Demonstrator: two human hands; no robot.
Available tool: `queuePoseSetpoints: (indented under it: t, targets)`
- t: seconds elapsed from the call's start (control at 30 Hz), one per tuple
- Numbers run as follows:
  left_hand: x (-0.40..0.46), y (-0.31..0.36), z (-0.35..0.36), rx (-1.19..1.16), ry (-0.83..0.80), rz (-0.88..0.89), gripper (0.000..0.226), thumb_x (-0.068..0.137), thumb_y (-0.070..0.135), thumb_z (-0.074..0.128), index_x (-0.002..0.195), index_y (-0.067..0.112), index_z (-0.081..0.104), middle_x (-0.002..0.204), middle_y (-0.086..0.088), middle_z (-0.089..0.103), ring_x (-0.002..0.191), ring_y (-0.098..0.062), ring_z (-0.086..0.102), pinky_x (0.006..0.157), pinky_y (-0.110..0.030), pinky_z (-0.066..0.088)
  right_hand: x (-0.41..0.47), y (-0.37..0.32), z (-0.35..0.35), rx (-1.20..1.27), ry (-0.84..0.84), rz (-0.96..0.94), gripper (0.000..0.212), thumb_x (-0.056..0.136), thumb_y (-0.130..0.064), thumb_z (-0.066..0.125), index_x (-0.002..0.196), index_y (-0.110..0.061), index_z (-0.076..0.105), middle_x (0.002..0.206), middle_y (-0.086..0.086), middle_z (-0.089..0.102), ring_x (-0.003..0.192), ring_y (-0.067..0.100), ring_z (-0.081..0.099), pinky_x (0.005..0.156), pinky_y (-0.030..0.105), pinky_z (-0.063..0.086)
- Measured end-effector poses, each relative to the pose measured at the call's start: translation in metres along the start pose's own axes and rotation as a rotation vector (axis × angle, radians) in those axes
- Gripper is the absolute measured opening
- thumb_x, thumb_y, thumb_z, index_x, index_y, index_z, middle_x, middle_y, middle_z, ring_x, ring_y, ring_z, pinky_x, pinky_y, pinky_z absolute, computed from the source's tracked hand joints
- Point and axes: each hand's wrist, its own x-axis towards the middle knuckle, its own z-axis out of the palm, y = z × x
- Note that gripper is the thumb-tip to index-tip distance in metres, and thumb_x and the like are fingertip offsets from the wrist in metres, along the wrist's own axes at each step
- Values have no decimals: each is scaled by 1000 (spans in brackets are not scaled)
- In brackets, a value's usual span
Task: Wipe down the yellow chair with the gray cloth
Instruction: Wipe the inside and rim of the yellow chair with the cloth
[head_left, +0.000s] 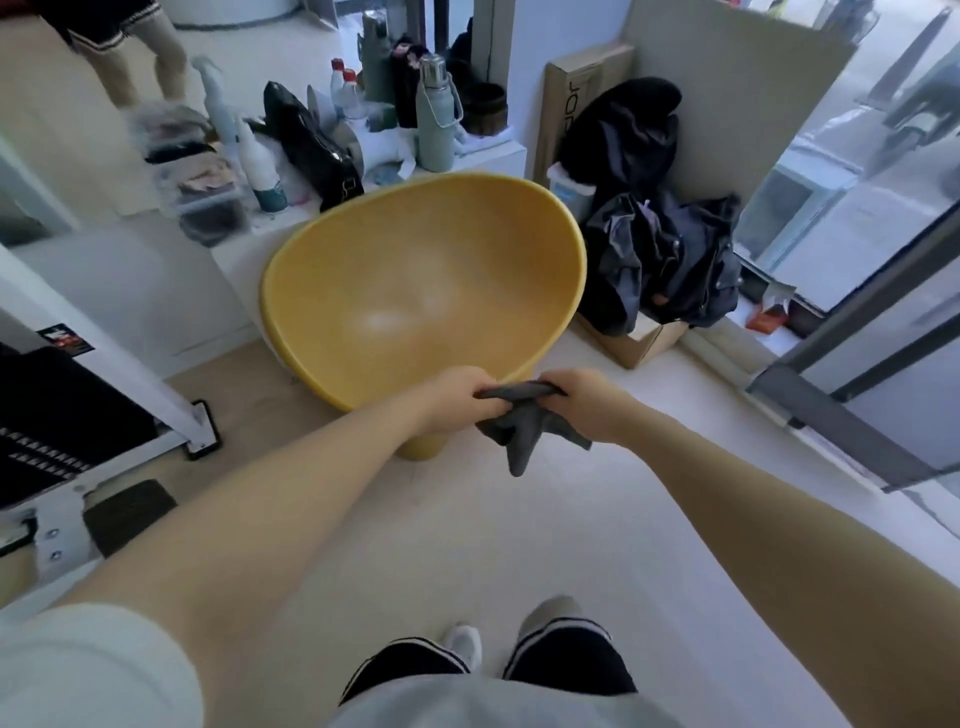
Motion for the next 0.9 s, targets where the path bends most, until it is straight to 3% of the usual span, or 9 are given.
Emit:
queuePoseSetpoints:
  t: [0.1,0.2,0.33,0.43,0.5,0.6,0.73,0.8,0.9]
  targets:
    - [45,-8,-24,17,46,-14,40,92,15,50,54,20,39,63,-3,42,54,-10,40,50,-19,31,58,20,-18,6,49,-82,23,93,-9,45,107,-4,62,100,15,59,99,28,50,84,36,41]
    - [88,-28,-49,35,87,-81,32,93,24,52,63,15,46,70,-6,46,63,-21,42,57,-30,31,120,31,-37,-12,82,-190,23,92,-4,47,110,-3,62,99,8,51,103,20,43,87,31,34]
    - [145,-64,-83,6,152,-160,21,87,25,62,87,4,58,99,-12,55,90,-27,54,79,-38,46,207,37,-66,47,-63,-106,19,91,-5,44,98,2,60,82,15,58,78,28,56,65,35,43]
    - [179,-89,-104,-110,241,-305,15,88,18,58,76,17,49,79,-2,52,77,-23,51,61,-32,42,271,41,-85,161,-160,-89,15,92,-8,44,84,-5,57,77,11,59,75,23,53,58,28,40]
    - [194,-106,-112,-228,329,-445,17,90,17,55,77,20,45,76,2,51,74,-19,48,57,-29,35,309,43,-95,290,-198,-64,16,91,-9,46,80,-12,56,75,4,57,76,21,51,61,29,38]
    - [214,-140,-115,-468,501,-601,9,94,17,52,84,18,51,82,-2,59,79,-20,51,62,-27,36,366,44,-103,396,-175,-21,7,89,-9,51,89,-8,59,78,4,59,77,21,54,64,30,42]
    - [240,-166,-118,-1196,825,-765,23,98,19,47,76,17,55,91,-10,62,78,-24,58,68,-31,46,416,31,-85,375,-127,15,10,87,-12,56,96,-10,52,76,-2,55,74,20,53,62,30,43]
    - [251,-168,-126,-1425,873,-778,22,100,16,43,81,16,54,94,-11,61,77,-24,59,69,-34,48,426,19,-68,415,-213,-18,18,85,-9,58,100,-13,48,79,-6,53,77,19,53,62,29,43]
    - [261,-177,-139,-1566,859,-746,20,101,18,41,88,17,56,98,-11,62,81,-24,62,76,-39,52,434,-8,-44,492,-347,-133,31,85,-1,56,112,-16,50,90,-13,55,90,16,54,76,28,44]
